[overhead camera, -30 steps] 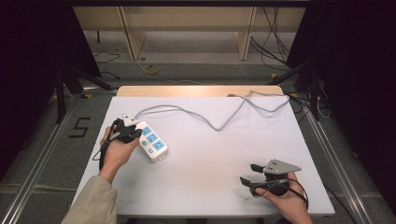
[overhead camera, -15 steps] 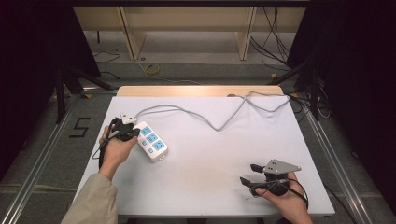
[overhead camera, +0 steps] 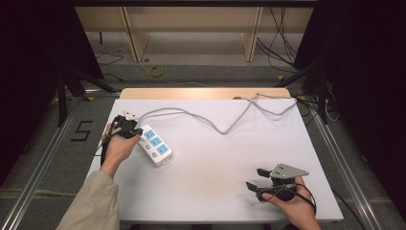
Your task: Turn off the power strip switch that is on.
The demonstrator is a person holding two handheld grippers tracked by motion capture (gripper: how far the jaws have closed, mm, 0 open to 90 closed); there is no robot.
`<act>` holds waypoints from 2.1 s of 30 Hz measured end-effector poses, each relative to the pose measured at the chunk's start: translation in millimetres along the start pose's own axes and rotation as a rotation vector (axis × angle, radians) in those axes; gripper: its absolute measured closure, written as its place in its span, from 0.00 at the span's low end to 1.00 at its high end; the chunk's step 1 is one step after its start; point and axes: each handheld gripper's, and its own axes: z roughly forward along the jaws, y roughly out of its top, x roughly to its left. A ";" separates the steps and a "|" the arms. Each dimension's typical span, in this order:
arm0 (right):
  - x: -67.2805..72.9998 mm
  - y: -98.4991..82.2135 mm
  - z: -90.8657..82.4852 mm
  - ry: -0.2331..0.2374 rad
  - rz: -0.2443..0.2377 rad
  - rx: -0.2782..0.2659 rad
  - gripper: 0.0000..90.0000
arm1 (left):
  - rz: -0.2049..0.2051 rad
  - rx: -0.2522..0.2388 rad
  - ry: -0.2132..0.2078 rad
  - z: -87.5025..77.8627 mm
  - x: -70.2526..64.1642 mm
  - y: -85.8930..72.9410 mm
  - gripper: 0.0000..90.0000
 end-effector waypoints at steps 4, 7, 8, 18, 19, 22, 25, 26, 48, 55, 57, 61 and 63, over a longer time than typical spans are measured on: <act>-0.1 -0.2 -0.3 -0.002 0.003 0.002 0.37 | 0.009 0.025 -0.004 3.9 0.5 1.0 0.99; -0.3 -0.1 -0.1 -0.002 0.000 0.000 0.37 | 0.013 0.044 -0.008 5.7 1.0 1.7 0.99; -0.3 -0.1 -0.1 -0.002 0.000 0.000 0.37 | 0.014 0.049 -0.009 6.3 0.9 2.0 0.99; -0.1 -0.2 -0.3 -0.002 0.001 0.001 0.37 | 0.038 0.090 -0.011 11.5 -0.4 4.4 0.99; -0.2 -0.1 -0.1 -0.002 -0.001 0.000 0.37 | 0.037 0.090 -0.012 12.1 -0.8 4.6 0.99; -0.1 -0.1 -0.2 -0.002 -0.001 0.000 0.37 | 0.044 0.100 -0.011 13.2 -1.0 5.7 0.99; -0.2 -0.2 -0.1 -0.001 -0.001 0.000 0.37 | 0.047 0.107 -0.009 14.2 -0.9 6.5 0.99; -0.2 -0.1 -0.1 -0.001 -0.001 0.000 0.37 | 0.048 0.109 -0.010 14.7 -0.9 6.4 0.99; 0.1 -0.3 -0.1 0.001 0.001 0.001 0.37 | 0.066 0.155 -0.001 23.3 0.5 4.9 0.99; 0.0 -0.3 0.0 0.001 -0.002 -0.001 0.37 | 0.059 0.155 -0.001 24.0 0.9 5.4 0.99; 0.1 -0.3 -0.1 0.001 0.000 0.000 0.37 | 0.059 0.156 0.000 24.1 1.0 5.6 0.99; 0.2 -0.3 0.0 0.001 -0.001 0.001 0.37 | 0.059 0.159 0.000 24.2 0.8 6.0 0.99; 0.2 -0.3 -0.1 0.000 -0.001 0.001 0.37 | 0.057 0.161 -0.001 24.2 0.8 6.2 0.99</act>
